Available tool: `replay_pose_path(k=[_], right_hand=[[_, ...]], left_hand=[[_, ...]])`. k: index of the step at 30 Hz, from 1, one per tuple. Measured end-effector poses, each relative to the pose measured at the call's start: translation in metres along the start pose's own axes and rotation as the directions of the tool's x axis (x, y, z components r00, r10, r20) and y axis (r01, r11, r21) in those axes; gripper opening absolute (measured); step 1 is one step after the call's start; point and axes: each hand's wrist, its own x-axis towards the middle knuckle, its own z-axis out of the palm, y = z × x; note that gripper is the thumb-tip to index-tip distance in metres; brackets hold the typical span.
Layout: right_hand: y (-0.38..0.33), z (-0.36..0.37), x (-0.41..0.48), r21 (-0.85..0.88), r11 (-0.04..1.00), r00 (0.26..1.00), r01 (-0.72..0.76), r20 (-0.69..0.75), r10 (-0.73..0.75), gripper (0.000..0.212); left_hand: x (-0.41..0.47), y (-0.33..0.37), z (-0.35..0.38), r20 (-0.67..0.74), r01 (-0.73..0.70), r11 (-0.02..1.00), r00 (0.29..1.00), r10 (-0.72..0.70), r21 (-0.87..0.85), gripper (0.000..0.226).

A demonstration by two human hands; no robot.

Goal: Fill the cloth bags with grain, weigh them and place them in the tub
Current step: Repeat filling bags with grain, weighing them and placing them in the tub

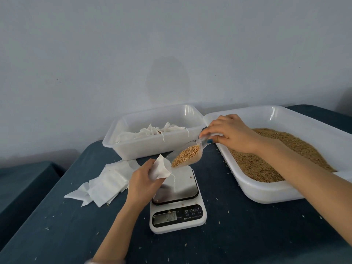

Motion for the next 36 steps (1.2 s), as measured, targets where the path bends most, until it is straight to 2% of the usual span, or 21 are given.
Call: replay_pose_path(k=[6, 10, 21, 36], right_hand=[[-0.008, -0.004, 0.005, -0.127, 0.990, 0.998, 0.058, 0.021, -0.056, 0.029], [-0.013, -0.008, 0.008, -0.151, 0.985, 0.997, 0.080, 0.009, -0.079, 0.029], [-0.030, -0.029, 0.020, -0.299, 0.938, 0.980, 0.175, -0.041, -0.195, 0.028], [-0.031, -0.031, 0.017, -0.313, 0.935, 0.976, 0.167, -0.080, -0.201, 0.027]], left_hand=[[0.000, -0.001, 0.001, 0.046, -0.042, 0.999, 0.998, 0.041, 0.024, 0.030], [0.000, 0.000, 0.002, 0.071, -0.074, 0.997, 0.995, 0.074, 0.006, 0.035], [0.000, 0.000, 0.003, 0.108, -0.099, 0.988, 0.988, 0.112, -0.114, 0.034], [0.000, -0.001, 0.007, 0.127, -0.084, 0.985, 0.986, 0.104, -0.154, 0.025]])
